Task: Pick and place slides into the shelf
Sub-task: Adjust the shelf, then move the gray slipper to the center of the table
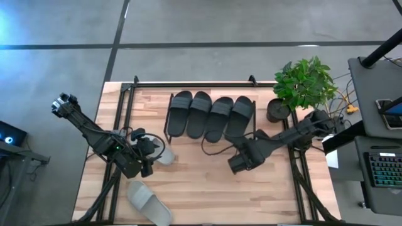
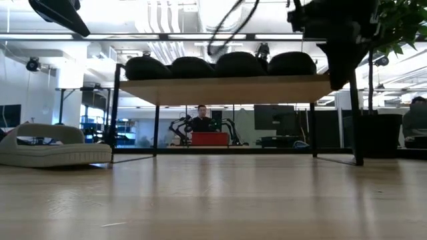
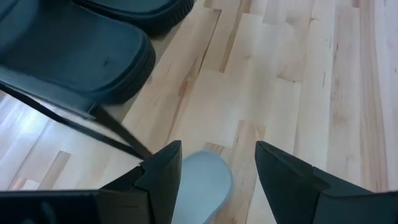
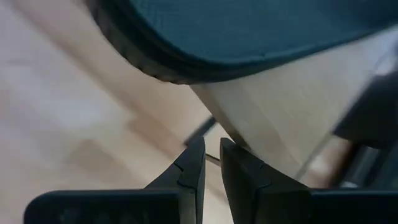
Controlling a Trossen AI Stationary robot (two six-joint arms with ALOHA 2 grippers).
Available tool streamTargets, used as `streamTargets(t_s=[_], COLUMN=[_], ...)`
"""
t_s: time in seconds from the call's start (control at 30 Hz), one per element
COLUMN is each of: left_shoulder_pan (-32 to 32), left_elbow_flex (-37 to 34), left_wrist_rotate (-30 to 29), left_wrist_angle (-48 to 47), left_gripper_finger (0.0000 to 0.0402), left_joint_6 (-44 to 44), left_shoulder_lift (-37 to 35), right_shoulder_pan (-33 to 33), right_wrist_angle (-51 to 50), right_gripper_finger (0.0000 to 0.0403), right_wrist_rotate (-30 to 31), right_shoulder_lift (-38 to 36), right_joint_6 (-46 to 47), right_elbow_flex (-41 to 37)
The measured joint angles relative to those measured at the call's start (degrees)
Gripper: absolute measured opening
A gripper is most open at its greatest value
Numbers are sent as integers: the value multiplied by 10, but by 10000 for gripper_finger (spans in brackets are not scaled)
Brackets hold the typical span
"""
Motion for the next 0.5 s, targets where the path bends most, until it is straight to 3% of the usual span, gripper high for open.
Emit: streamTargets(t_s=[0.2,0.5], left_shoulder_pan=[0,0], left_elbow_flex=[0,0], left_wrist_rotate=[0,31], left_wrist_angle=[0,-15], left_gripper_finger=[189,189], left_joint_6=[0,-24], left_shoulder_lift=[0,0], right_shoulder_pan=[1,48], right_wrist_angle=[-62,10], right_gripper_finger=[43,43], right_wrist_rotate=[13,-3], right_shoulder_lift=[-2,-18], right_joint_6=[27,-43], right_elbow_flex=[10,136])
